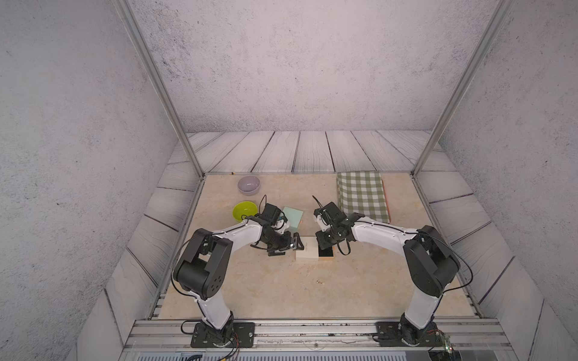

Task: Place the earrings into the drawer-style jewelry box
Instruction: Insert the earring into the inner lining.

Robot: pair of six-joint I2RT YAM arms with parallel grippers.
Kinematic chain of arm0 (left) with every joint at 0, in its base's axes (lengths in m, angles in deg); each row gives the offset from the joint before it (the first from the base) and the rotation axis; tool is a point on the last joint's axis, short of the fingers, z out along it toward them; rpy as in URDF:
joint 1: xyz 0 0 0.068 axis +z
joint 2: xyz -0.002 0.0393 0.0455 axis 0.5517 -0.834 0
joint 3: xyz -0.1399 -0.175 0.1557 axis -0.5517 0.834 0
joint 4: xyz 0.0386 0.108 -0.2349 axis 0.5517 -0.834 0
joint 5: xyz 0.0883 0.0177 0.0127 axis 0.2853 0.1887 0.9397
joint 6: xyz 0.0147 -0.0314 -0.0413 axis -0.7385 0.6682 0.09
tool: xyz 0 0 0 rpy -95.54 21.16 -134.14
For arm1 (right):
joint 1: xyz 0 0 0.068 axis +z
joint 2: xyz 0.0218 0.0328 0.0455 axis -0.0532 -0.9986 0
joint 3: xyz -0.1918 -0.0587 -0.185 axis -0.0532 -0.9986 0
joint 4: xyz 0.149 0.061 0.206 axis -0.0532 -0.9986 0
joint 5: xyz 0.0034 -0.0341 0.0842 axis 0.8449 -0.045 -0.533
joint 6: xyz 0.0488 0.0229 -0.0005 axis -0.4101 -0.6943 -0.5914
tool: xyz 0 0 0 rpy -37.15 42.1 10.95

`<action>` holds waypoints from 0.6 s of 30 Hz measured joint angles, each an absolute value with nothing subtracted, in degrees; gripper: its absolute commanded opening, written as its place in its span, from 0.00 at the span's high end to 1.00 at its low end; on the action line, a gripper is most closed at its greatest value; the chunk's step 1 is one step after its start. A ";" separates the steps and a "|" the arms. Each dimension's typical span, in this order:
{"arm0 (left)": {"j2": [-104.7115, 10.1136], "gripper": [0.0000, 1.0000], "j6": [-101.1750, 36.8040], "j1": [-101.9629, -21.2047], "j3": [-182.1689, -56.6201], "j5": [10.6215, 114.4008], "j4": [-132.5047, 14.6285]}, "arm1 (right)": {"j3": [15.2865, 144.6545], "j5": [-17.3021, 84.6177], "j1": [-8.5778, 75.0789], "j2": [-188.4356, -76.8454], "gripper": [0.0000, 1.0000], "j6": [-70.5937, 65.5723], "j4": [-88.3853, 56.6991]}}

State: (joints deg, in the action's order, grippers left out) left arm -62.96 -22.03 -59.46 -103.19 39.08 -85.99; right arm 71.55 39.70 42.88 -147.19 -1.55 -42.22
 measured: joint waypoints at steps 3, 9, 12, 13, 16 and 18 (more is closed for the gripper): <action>-62.98 0.01 -22.01 -59.46 -103.11 38.93 -85.95 | 71.55 39.57 42.99 -147.19 1.00 -1.60 -42.20; -62.96 0.01 -22.01 -59.46 -103.11 38.91 -85.93 | 71.55 39.13 43.01 -147.74 1.00 -1.60 -41.72; -62.96 0.01 -22.01 -59.46 -103.11 38.91 -85.95 | 71.49 39.07 43.12 -148.33 1.00 -1.60 -41.61; -62.96 0.01 -22.01 -59.46 -103.11 38.91 -85.93 | 71.38 39.09 43.12 -148.46 1.00 -1.60 -41.55; -62.96 0.01 -22.01 -59.46 -103.11 38.88 -85.93 | 71.12 39.11 43.14 -148.66 1.00 -1.60 -41.50; -62.96 0.01 -21.99 -59.46 -103.11 38.86 -85.91 | 71.01 39.13 43.17 -148.68 1.00 -1.60 -41.42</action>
State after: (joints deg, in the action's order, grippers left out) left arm -62.96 -21.99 -59.46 -103.11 38.86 -85.91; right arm 71.01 39.13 43.17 -148.68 -1.60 -41.42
